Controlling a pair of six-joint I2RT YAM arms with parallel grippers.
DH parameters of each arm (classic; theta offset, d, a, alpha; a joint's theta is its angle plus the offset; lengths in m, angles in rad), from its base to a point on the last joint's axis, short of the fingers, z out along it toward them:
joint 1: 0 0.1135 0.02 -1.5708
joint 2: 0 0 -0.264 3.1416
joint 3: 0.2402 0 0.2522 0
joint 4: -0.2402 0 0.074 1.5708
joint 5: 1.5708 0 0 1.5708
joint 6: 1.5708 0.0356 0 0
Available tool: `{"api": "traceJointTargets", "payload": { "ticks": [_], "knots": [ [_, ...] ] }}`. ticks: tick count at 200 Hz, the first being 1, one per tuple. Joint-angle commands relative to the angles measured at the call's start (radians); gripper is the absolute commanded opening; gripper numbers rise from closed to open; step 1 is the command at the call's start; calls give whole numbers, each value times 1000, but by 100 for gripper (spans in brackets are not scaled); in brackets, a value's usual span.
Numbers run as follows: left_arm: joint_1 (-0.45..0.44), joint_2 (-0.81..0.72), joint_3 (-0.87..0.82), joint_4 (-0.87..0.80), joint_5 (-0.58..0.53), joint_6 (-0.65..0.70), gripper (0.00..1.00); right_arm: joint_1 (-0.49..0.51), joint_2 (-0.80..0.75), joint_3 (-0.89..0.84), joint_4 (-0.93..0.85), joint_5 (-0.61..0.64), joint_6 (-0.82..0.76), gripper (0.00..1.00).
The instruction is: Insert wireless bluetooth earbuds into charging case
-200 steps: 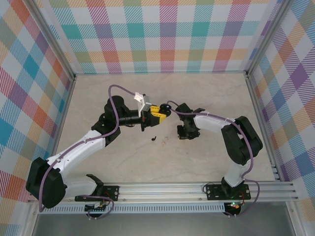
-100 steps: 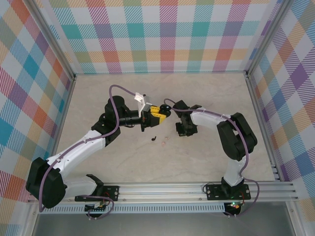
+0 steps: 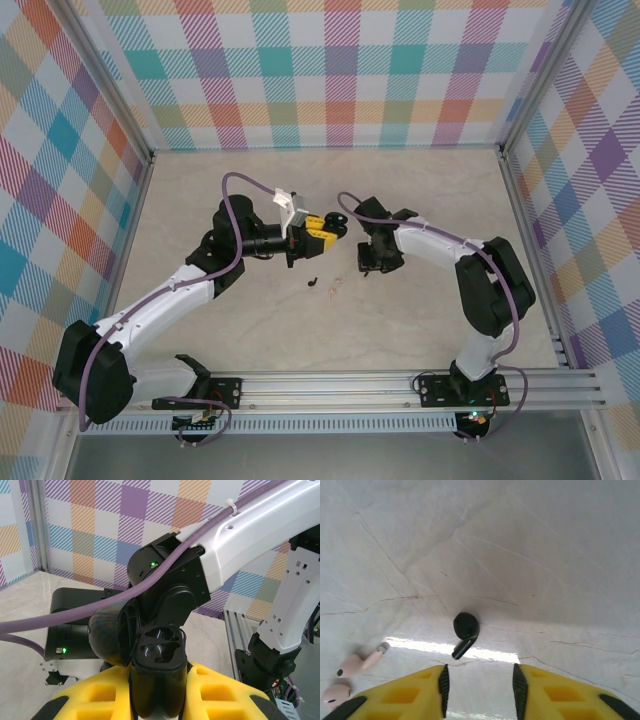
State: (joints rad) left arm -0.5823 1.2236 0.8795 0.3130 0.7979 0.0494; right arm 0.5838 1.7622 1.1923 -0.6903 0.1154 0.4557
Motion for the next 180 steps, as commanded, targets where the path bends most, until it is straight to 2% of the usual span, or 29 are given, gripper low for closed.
{"api": "traceJointTargets", "payload": {
  "ticks": [1, 35, 80, 180],
  "knots": [
    [-11, -23, 25, 12, -4, 14, 15, -4, 11, 34, -23, -37, 103, 49],
    [-11, -29, 23, 11, -5, 14, 15, -4, 85, 96, -66, -38, 235, 45],
    [-11, -27, 22, 12, -5, 15, 15, -2, 138, 113, -66, -51, 334, 42],
    [-11, -28, 18, 18, -3, 14, 15, -2, 198, 147, -67, -48, 357, 39]
  ]
}}
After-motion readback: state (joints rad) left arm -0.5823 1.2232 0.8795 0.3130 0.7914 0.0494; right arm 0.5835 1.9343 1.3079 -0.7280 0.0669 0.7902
